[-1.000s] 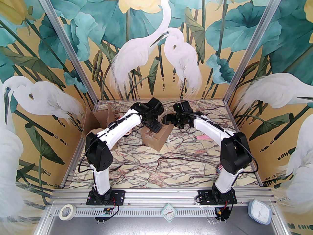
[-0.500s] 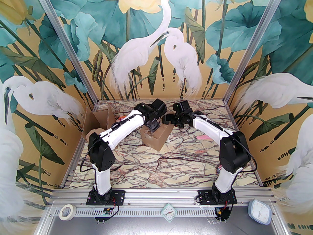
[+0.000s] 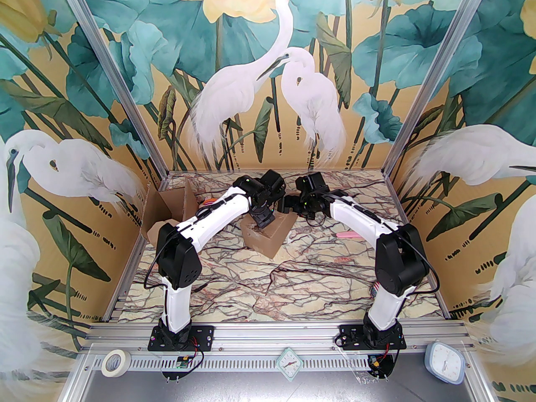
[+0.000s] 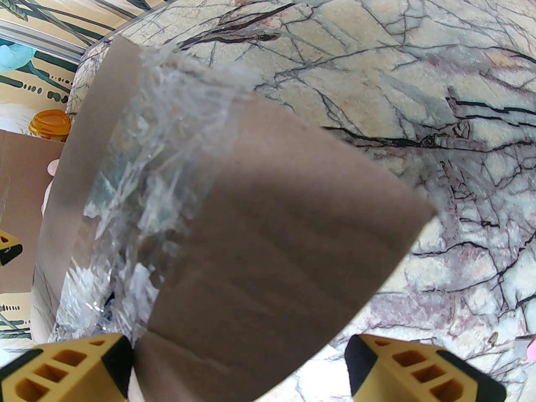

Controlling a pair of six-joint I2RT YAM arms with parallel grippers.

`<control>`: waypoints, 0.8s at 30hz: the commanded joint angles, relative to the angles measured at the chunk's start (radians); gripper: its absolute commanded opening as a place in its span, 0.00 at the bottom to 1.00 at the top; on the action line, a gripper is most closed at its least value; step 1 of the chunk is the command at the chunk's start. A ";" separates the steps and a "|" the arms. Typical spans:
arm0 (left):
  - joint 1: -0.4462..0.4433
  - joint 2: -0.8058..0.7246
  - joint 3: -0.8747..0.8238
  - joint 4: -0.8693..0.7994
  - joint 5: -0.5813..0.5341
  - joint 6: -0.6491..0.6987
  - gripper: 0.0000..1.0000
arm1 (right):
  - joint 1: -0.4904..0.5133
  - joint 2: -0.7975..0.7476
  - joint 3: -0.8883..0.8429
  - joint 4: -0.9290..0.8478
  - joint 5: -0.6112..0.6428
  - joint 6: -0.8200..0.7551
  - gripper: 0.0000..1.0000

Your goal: Unpack the express box

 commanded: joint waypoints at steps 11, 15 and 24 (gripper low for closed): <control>0.006 0.094 0.036 0.071 -0.059 -0.090 0.41 | 0.005 0.038 0.012 -0.043 0.021 -0.027 0.90; 0.037 0.079 0.053 0.048 0.056 -0.208 0.26 | 0.002 0.044 0.012 -0.053 0.057 -0.016 0.89; 0.148 -0.073 -0.079 0.155 0.373 -0.409 0.06 | -0.033 0.071 -0.020 -0.056 0.124 0.023 0.86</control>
